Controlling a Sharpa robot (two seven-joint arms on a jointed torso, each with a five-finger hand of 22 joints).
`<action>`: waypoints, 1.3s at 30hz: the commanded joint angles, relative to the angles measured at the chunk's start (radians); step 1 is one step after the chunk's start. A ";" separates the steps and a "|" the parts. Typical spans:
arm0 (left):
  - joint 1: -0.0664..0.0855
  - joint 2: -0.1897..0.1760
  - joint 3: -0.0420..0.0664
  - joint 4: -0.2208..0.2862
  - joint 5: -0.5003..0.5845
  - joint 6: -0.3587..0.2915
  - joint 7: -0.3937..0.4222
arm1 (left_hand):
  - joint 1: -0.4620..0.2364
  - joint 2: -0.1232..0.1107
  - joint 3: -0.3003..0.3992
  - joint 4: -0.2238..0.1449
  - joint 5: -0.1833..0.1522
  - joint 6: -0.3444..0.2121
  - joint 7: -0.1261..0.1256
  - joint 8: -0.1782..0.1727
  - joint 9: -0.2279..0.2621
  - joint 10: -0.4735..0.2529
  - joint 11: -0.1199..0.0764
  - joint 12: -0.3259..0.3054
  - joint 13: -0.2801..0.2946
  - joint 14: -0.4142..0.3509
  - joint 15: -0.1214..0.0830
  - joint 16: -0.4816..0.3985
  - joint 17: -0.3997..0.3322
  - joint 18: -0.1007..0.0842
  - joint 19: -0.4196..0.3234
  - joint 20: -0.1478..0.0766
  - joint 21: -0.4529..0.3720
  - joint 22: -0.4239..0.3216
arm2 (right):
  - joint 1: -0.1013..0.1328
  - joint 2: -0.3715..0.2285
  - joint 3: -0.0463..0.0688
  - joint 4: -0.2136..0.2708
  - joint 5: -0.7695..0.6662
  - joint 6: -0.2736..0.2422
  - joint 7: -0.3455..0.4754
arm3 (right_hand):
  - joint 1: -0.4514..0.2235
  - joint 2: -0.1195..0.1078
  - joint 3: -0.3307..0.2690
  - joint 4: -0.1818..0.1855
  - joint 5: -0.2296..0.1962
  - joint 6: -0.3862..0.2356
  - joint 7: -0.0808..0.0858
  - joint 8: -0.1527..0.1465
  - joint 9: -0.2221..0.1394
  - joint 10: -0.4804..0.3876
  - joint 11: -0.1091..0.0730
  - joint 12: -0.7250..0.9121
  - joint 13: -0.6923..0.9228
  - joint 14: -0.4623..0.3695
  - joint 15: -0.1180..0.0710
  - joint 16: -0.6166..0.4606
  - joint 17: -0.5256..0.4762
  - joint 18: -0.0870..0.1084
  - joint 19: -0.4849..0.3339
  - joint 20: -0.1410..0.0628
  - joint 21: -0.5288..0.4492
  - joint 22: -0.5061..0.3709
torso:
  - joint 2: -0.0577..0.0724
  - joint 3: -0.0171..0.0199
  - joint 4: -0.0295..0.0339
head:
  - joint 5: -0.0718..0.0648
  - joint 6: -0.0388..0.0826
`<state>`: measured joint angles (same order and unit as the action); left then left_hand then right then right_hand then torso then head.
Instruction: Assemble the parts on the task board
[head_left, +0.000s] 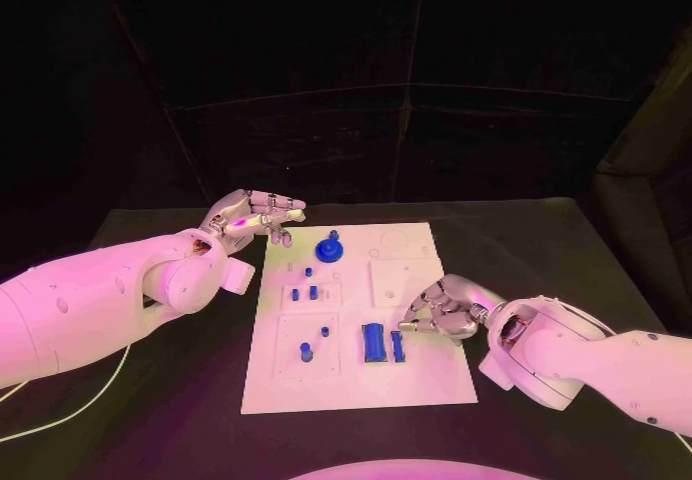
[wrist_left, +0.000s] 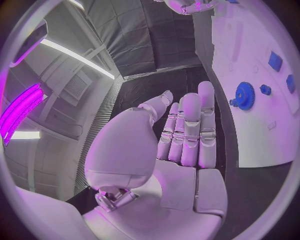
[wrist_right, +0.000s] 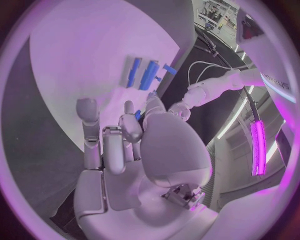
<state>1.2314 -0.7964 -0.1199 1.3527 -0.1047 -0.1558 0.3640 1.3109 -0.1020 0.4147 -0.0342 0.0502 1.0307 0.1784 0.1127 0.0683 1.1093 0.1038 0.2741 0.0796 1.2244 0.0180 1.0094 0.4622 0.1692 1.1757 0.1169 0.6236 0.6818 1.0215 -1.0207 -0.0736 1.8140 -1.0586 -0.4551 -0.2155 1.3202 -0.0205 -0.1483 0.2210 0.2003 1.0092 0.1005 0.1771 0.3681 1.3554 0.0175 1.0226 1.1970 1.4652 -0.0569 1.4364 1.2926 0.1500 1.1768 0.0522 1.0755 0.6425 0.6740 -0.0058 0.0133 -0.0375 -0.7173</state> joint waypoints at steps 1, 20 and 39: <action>0.002 0.002 0.000 -0.006 0.048 -0.007 0.026 | -0.007 0.005 -0.014 0.001 -0.001 -0.010 0.002 0.001 -0.001 -0.015 0.001 0.007 -0.001 -0.041 0.004 -0.038 -0.019 0.013 -0.029 0.004 -0.028 -0.015 | 0.034 0.018 0.002 -0.063 0.379 -0.045 0.326 | 0.053 0.019 0.003 -0.032 0.001 -0.019 0.014 -0.015 -0.011 -0.179 0.012 -0.373 -0.254 -0.031 0.012 -0.178 -0.224 0.031 -0.091 0.013 -0.128 -0.160 | -0.015 -0.0077 0.0040 | -0.011 0.024; -0.007 0.118 0.000 -0.191 0.178 -0.032 0.156 | -0.004 0.016 -0.043 0.028 -0.002 -0.029 -0.004 -0.037 -0.002 -0.039 0.052 -0.163 -0.018 -0.262 0.118 -0.718 -0.335 0.016 -0.393 0.141 -0.473 -0.343 | 0.099 0.354 0.025 -0.673 0.881 0.147 0.692 | 0.168 0.114 0.005 -0.172 -0.048 0.018 0.089 -0.113 -0.221 -0.214 0.113 -0.946 -1.078 -0.267 0.149 -1.300 -1.144 0.033 -0.229 0.154 -0.718 -0.517 | -0.060 -0.0213 0.0120 | -0.030 0.164; -0.094 0.068 0.059 0.010 0.124 -0.315 0.128 | -0.820 0.102 -0.276 0.034 -0.050 -0.655 -0.178 -0.113 -0.068 -0.706 -0.104 -0.274 -0.080 -0.860 -0.018 -0.907 -0.462 -0.088 -0.879 -0.020 -0.624 -0.559 | 0.052 0.280 0.057 -0.392 0.971 -0.175 0.695 | -0.755 0.020 0.148 -0.221 -0.200 -0.619 -0.028 -0.177 -0.368 -0.920 -0.018 -1.023 -1.197 -1.007 0.057 -1.436 -1.293 -0.069 -0.814 0.026 -0.941 -0.642 | -0.130 0.0058 -0.0133 | 0.037 0.117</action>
<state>1.1435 -0.7239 -0.0629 1.3429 0.0345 -0.3286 0.4669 0.6661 -0.0054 0.1874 -0.0004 0.0077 0.5104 0.0783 0.0077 0.0047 0.5457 0.0475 0.0115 0.0044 0.4948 0.0288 0.1384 0.0166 0.1156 0.4017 0.1316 0.0393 0.1659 1.0756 -0.7360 -0.0182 1.3973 -0.1717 -0.5004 0.4294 0.7654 0.0069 -0.0401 0.0023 0.0474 0.5287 0.0979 0.0077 0.0347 0.5895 0.0254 0.0111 0.0122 0.6208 0.0063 0.0270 0.0372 0.1157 0.4905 0.1054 0.1821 0.0199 0.5579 -0.0050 0.0043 -0.0043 -0.5977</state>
